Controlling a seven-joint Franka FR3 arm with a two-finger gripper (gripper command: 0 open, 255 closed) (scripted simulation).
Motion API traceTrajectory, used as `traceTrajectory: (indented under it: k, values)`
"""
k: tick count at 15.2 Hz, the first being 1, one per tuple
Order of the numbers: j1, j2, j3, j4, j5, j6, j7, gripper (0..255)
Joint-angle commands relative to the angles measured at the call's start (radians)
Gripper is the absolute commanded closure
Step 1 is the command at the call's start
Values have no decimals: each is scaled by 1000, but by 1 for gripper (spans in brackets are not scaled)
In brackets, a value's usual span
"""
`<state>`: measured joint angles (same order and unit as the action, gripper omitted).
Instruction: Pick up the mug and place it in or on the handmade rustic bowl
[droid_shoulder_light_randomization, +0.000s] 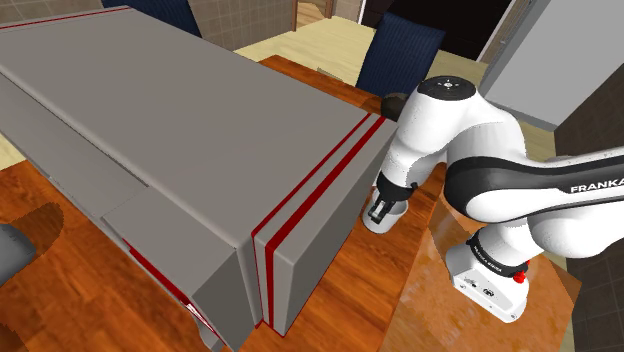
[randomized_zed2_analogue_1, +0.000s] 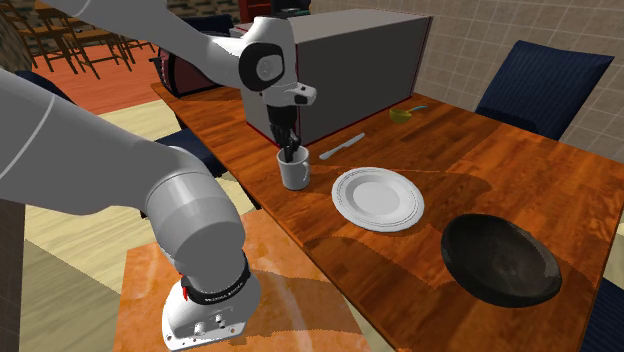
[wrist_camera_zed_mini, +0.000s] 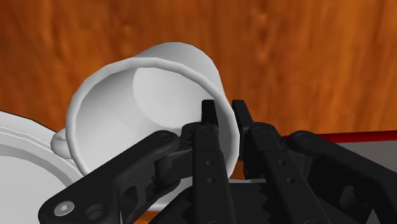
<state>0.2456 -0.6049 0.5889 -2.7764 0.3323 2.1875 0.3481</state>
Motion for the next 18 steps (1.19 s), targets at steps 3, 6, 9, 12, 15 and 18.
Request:
traceTrajectory:
  k: [3, 6, 9, 12, 15, 18]
  values:
    - [2, -30, -19, 25, -9, -63, -4, 255]
    - [3, -56, -35, 50, -16, -114, -7, 255]
    - [4, -78, -51, 77, -25, -163, -9, 255]
    - [3, -97, -66, 106, -34, -210, -11, 255]
    - [1, -112, -80, 136, -43, -256, -12, 255]
    - [-1, -124, -94, 168, -52, -301, -13, 255]
